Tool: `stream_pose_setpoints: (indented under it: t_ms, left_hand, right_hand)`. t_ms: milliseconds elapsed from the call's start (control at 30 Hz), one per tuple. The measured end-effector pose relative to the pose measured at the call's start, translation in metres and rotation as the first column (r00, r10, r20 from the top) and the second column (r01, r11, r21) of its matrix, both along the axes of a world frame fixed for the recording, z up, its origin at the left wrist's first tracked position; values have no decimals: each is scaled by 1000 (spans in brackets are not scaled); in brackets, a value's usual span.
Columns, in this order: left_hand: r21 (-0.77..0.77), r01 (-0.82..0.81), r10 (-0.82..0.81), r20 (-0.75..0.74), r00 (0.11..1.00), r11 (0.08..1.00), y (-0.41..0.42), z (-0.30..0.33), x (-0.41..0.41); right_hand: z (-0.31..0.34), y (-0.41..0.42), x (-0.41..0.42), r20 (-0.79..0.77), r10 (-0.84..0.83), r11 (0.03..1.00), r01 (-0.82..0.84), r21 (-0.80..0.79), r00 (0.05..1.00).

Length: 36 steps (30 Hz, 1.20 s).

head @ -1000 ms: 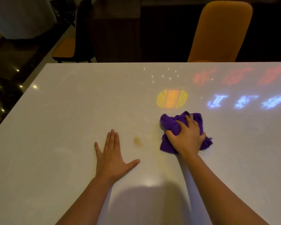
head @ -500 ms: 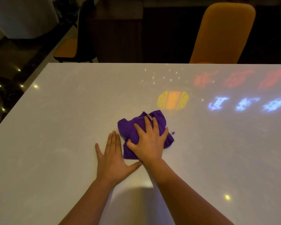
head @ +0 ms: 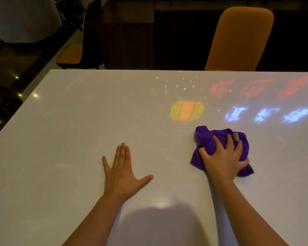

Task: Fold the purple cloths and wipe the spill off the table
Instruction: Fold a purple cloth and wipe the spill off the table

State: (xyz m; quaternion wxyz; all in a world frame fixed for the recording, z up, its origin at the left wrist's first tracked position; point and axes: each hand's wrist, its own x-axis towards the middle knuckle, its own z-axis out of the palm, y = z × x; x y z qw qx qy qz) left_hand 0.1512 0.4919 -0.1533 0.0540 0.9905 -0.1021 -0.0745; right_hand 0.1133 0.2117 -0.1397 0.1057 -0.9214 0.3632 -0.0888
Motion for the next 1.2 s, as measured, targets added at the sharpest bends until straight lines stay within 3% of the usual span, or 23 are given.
stream_pose_setpoints:
  t_ms: [133, 233, 333, 433, 600, 667, 767, 833, 933, 1033, 1100, 1200]
  left_hand:
    - [5, -6, 6, 9, 1000, 1000, 0, -3, 0]
    - [9, -7, 7, 41, 999, 1000, 0, -7, 1]
    - [-20, 10, -8, 72, 997, 1000, 0, -10, 1]
    - [-28, 9, -7, 61, 998, 1000, 0, -9, 1]
    - [38, -10, 10, -3, 1000, 999, 1, -4, 3]
    - [62, -4, 7, -40, 999, 998, 1, -1, 2]
    - [-17, -2, 1, -58, 998, 1000, -2, 9, 4]
    - [-103, 59, -57, 23, 998, 993, -11, 24, 11]
    - [-260, 226, -198, 128, 972, 939, -51, 53, 25]
    - [-339, 376, -348, 141, 927, 863, -100, 73, 30]
    - [-328, 433, -427, 94, 899, 840, -123, 74, 27]
    - [-262, 399, -429, -67, 901, 878, -139, 69, 22]
  right_hand:
    - [4, 47, 28, 1, -75, 996, 75, 51, 997]
    - [5, 112, 50, 15, 174, 983, -174, 50, 985]
    - [5, 150, 45, 71, 441, 897, -442, 13, 895]
    - [2, 128, 24, 126, 526, 850, -525, -38, 841]
    - [7, 73, 11, 9, 292, 956, -293, 37, 956]
    - [14, 62, 13, -65, 276, 958, -269, 94, 959]
    - [29, 44, 13, -24, 355, 921, -345, 181, 935]
    - [42, 23, 11, 43, 377, 915, -379, 136, 925]
    - [59, -10, 8, 21, 471, 877, -471, 92, 882]
    - [65, -25, 5, -7, 609, 789, -605, 102, 793]
    - [63, -29, 2, -55, 680, 732, -674, 102, 731]
    - [56, -33, -1, -137, 723, 690, -698, 191, 677]
